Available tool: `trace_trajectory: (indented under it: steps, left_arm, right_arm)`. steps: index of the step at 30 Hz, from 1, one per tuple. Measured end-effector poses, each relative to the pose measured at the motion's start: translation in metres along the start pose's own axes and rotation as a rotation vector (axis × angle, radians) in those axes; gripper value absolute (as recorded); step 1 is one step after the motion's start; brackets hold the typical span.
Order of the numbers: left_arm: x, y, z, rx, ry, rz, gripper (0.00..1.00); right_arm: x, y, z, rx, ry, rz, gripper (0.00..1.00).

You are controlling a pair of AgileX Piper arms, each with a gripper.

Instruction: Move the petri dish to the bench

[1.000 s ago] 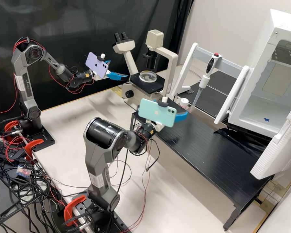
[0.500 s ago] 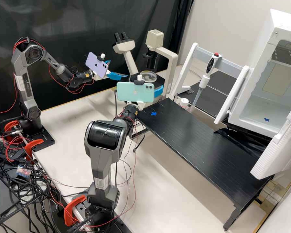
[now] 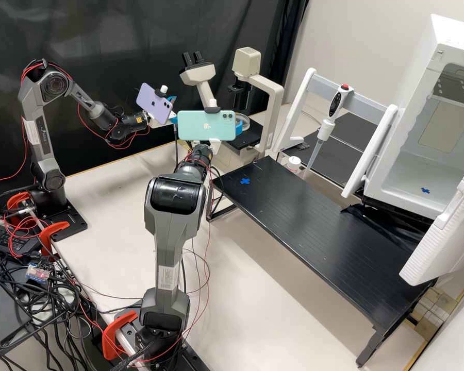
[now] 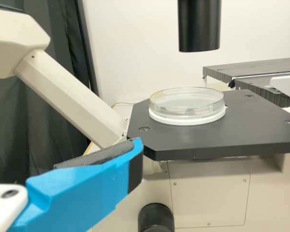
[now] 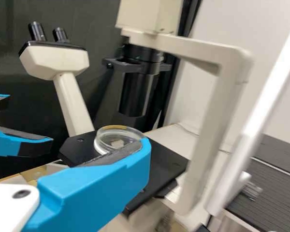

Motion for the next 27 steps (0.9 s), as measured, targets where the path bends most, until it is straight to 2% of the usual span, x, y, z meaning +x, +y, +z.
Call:
trace_trajectory:
  steps: [11, 15, 18, 19, 20, 21, 23, 25, 26, 27]
  left_arm:
    - [0.000, 0.000, 0.000, 0.000, 0.000, 0.000, 1.00]
    - [0.000, 0.000, 0.000, 0.000, 0.000, 0.000, 1.00]
    - [0.000, 0.000, 0.000, 0.000, 0.000, 0.000, 1.00]
    - [0.000, 0.000, 0.000, 0.000, 0.000, 0.000, 1.00]
    - [0.000, 0.000, 0.000, 0.000, 0.000, 0.000, 1.00]
    - [0.000, 0.000, 0.000, 0.000, 0.000, 0.000, 1.00]
    - [0.000, 0.000, 0.000, 0.000, 0.000, 0.000, 1.00]
    - [0.000, 0.000, 0.000, 0.000, 0.000, 0.000, 1.00]
    - [0.000, 0.000, 0.000, 0.000, 0.000, 0.000, 1.00]
    - [0.000, 0.000, 0.000, 0.000, 0.000, 0.000, 1.00]
  right_arm:
    - [0.066, -0.001, -0.001, -0.039, -0.114, -0.040, 1.00]
    - [0.086, 0.003, 0.007, -0.017, -0.163, -0.059, 1.00]
    - [0.098, 0.006, 0.013, 0.025, -0.198, -0.069, 1.00]
    - [0.102, 0.005, 0.014, 0.022, -0.207, -0.076, 1.00]
    - [0.106, 0.006, 0.014, 0.041, -0.216, -0.075, 1.00]
    - [0.109, 0.005, 0.014, 0.036, -0.221, -0.077, 1.00]
    - [0.115, 0.003, 0.015, 0.048, -0.233, -0.094, 1.00]
    - [0.119, 0.002, 0.015, 0.079, -0.241, -0.109, 1.00]
    - [0.122, 0.000, 0.015, 0.077, -0.243, -0.117, 1.00]
    - [0.125, -0.001, 0.016, 0.098, -0.249, -0.124, 1.00]
